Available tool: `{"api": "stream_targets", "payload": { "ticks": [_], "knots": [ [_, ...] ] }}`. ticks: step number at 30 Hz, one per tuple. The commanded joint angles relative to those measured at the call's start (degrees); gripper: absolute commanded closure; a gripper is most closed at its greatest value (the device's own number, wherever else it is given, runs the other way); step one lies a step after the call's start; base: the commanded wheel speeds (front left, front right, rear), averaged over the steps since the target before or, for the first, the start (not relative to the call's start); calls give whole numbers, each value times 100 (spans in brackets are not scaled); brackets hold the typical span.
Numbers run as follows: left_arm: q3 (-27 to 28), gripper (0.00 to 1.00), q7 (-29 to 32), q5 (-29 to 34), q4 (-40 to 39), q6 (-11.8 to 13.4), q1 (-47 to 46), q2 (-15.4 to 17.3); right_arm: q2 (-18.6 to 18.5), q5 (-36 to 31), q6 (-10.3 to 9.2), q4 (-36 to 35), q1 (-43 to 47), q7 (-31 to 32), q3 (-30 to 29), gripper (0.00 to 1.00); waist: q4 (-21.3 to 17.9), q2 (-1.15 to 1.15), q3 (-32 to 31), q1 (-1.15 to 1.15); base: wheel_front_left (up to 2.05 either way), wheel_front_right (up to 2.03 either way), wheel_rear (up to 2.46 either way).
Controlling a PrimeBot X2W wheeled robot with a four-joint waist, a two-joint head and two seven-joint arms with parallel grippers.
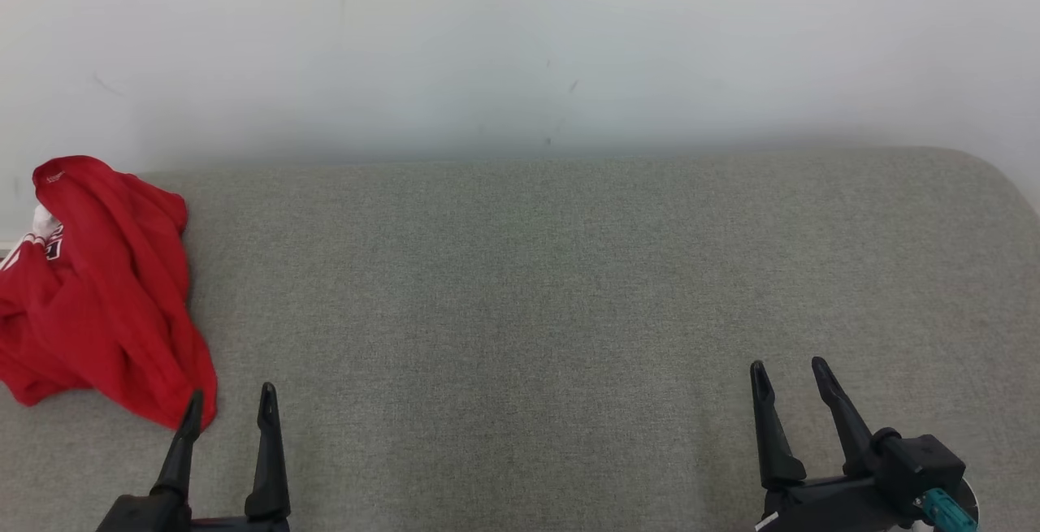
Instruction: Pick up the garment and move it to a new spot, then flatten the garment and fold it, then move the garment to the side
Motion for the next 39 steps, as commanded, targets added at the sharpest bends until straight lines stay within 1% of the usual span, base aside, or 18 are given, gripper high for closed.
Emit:
{"api": "stream_targets", "payload": {
  "ticks": [1, 15, 17, 19, 21, 26, 39],
  "knots": [
    [23, 0, -49, 99, -41, -34, 39, -23, -18, -115, -10, 3, -16, -61, 28, 0, 2, 0, 0, 0, 0, 0, 0],
    [180, 0, -204, 361, 106, -280, 91, -122, -19, -570, -11, 91, 29, -204, 99, 0, 11, 0, -36, 0, 0, 0, 0],
    [181, 0, -222, 366, 134, -311, 92, -141, -19, -618, -11, 99, 39, -223, 90, 0, 15, 0, -41, 0, 0, 0, 0],
    [201, 0, -243, 232, 147, -351, 81, -181, -19, -669, -12, 97, 48, -245, 85, 0, 20, 0, -42, 0, 0, 0, 0],
    [199, 0, -262, 271, 148, -383, 74, -162, -19, -719, -12, 86, 56, -261, 90, 0, 24, 0, -39, 0, 0, 0, 0],
    [208, 0, -251, 138, 221, -444, 54, -158, -19, -564, -12, 103, 72, -229, 103, 0, 33, 0, -33, 0, 0, 0, 0],
    [182, 0, -251, 93, 324, -482, 35, -132, -18, -451, -12, 159, 81, -221, 109, 0, 119, 0, -27, 0, 0, 0, 0]
  ]
}}
